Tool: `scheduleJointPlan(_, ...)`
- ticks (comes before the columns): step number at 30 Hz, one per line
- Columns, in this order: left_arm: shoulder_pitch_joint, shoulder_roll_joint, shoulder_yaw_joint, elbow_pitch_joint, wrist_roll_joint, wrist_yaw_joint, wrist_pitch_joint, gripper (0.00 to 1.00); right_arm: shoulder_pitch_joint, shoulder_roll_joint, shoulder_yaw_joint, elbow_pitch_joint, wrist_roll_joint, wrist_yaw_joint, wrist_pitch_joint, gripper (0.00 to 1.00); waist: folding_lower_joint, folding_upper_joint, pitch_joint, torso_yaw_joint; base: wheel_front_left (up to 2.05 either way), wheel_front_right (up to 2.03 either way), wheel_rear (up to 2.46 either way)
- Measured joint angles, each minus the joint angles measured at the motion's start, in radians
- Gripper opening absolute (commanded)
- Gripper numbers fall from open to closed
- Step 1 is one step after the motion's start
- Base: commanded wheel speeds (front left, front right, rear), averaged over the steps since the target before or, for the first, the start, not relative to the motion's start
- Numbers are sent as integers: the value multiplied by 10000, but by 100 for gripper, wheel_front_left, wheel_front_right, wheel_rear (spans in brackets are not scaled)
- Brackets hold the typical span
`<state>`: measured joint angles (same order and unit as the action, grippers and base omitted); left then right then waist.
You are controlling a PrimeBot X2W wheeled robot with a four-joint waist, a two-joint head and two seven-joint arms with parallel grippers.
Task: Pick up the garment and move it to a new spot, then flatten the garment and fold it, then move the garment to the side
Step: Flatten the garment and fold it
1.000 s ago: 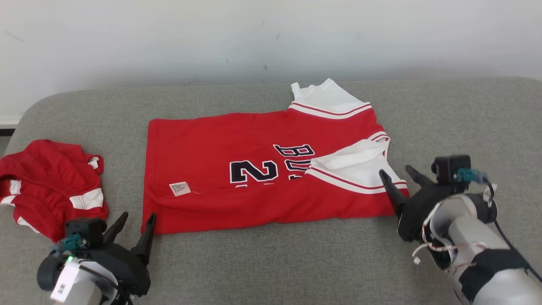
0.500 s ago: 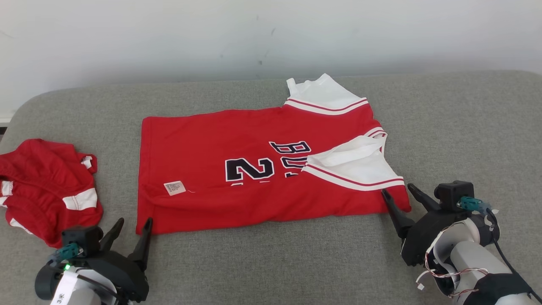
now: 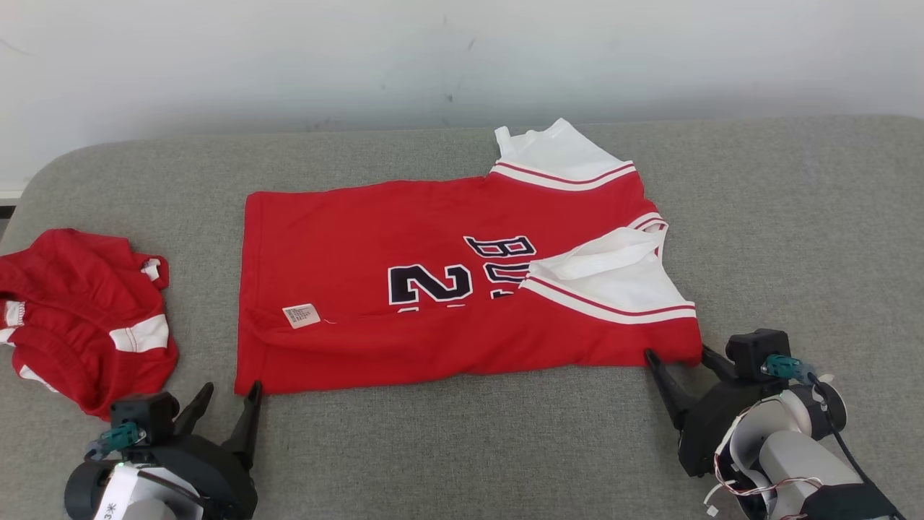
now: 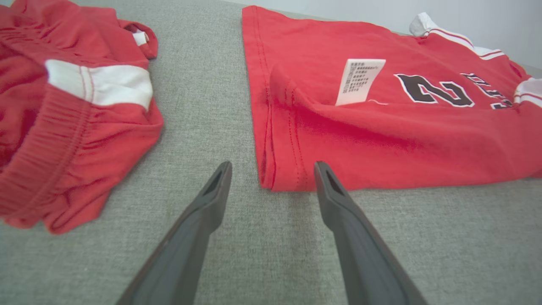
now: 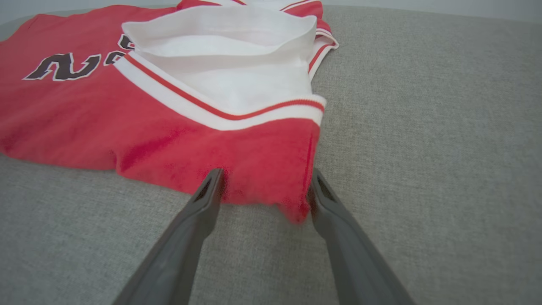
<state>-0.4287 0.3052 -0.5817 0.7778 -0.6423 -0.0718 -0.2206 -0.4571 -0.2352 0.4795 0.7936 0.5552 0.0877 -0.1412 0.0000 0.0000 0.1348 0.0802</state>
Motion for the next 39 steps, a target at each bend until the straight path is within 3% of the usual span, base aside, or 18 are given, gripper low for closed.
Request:
scheduleJointPlan(1, 0, -15, -10, 42, 0, -2, 0, 100, 0, 2, 21, -23, -19, 0, 8, 0, 0, 0, 2, 3, 0, 0, 0)
scheduleJointPlan(30, -422, -188, -274, 1154, 0, -353, 79, 100, 20, -17, 176, -483, -31, -84, 537, 0, 0, 0, 27, -378, 0, 0, 0)
scheduleJointPlan(31, -451, -190, -297, 1177, 0, -353, 90, 95, 23, -21, 174, -499, -31, -86, 545, 0, 0, 0, 33, -382, 0, 0, 0)
scheduleJointPlan(32, -480, -192, -314, 1198, 0, -355, 90, 59, 26, -27, 174, -514, -31, -86, 546, 0, 0, 0, 36, -384, 0, 0, 0)
scheduleJointPlan(34, -494, -198, -337, 1208, 0, -355, 90, 26, 32, -36, 171, -523, -31, -86, 548, 0, 0, 0, 39, -385, 0, 0, 0)
scheduleJointPlan(35, -494, -211, -368, 1220, 0, -359, 90, 2, 38, -46, 163, -529, -31, -94, 568, 0, 0, 0, 41, -383, 0, 0, 0)
scheduleJointPlan(39, -575, -347, -493, 1313, 10, -430, 90, 0, 197, -107, 94, -564, -13, -173, 579, 0, 0, 0, 23, -307, 0, 0, 0)
